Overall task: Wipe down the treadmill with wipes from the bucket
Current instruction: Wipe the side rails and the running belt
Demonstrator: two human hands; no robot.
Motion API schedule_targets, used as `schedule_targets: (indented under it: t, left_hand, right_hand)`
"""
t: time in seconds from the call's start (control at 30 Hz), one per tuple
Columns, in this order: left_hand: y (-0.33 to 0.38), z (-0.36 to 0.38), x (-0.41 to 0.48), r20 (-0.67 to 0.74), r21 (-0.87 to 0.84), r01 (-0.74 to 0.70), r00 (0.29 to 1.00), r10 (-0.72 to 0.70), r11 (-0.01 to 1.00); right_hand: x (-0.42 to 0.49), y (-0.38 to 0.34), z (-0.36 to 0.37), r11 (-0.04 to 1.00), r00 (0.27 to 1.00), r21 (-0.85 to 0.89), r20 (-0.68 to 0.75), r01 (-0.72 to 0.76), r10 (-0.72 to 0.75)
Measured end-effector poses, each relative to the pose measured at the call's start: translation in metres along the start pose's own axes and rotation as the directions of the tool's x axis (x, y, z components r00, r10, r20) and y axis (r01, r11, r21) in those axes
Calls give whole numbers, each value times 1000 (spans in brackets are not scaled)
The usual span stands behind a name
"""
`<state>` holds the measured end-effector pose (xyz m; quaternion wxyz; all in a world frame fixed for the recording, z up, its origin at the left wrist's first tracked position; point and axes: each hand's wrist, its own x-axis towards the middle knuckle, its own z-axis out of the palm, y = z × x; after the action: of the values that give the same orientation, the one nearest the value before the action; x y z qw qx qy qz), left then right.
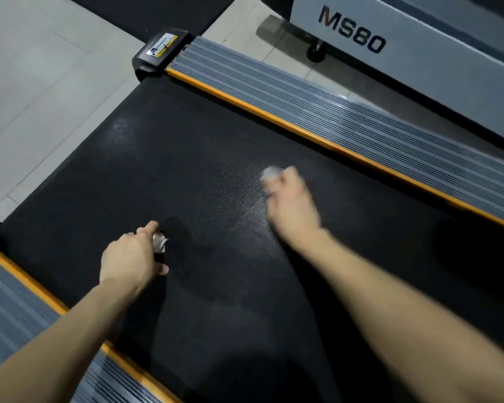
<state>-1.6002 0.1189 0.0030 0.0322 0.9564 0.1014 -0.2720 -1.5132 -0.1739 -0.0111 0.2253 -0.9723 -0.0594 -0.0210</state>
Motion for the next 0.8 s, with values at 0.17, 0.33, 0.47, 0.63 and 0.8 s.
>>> schedule_targets:
  t: [0.17, 0.33, 0.47, 0.63, 0.8]
  left_hand:
    - [-10, 10, 6, -59, -12, -17, 998, 16, 1000]
    - [-21, 21, 2, -84, -76, -44, 996, 37, 996]
    - [-39, 26, -14, -88, -222, -115, 991, 97, 968]
    - [-59, 27, -44, -195, -272, -133, 977, 81, 953]
    - [-51, 10, -73, -144, -259, -217, 972, 185, 941]
  right_hand:
    - [-110, -73, 60, 661, 511, 358, 431, 660, -743]
    - [-6, 60, -18, 994, 996, -85, 59, 64, -59]
    - [-18, 64, -39, 965, 971, -131, -106, -227, 214]
    - [-152, -102, 46, 773, 652, 215, 432, 596, -623]
    - [-118, -57, 28, 810, 728, 236, 355, 538, -587]
